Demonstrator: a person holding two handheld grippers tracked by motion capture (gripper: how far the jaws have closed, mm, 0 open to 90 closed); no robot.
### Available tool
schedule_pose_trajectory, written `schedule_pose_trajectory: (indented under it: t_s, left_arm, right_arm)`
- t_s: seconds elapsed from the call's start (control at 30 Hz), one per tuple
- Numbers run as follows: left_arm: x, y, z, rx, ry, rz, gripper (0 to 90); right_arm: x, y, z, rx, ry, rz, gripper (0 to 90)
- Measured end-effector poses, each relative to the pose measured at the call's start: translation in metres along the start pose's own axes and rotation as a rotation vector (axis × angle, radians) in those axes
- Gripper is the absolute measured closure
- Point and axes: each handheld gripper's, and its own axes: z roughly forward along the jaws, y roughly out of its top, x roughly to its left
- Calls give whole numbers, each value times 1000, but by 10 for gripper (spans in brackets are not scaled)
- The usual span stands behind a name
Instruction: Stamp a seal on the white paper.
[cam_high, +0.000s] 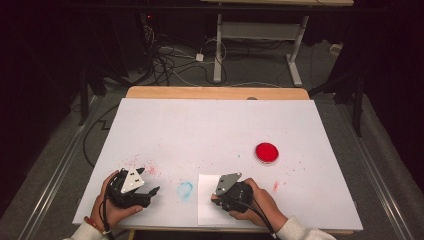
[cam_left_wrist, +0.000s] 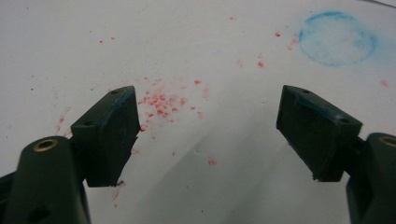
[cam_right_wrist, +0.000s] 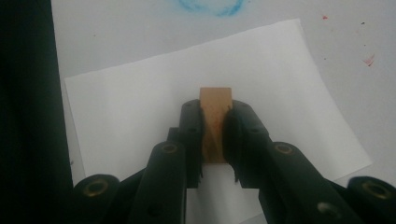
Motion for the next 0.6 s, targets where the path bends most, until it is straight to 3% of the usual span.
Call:
schedule_pose_trajectory:
  t_s: [0.6]
  left_arm:
    - [-2,1,1,-3,0,2,208]
  right_arm:
    - [-1,0,1,11,5,-4,762]
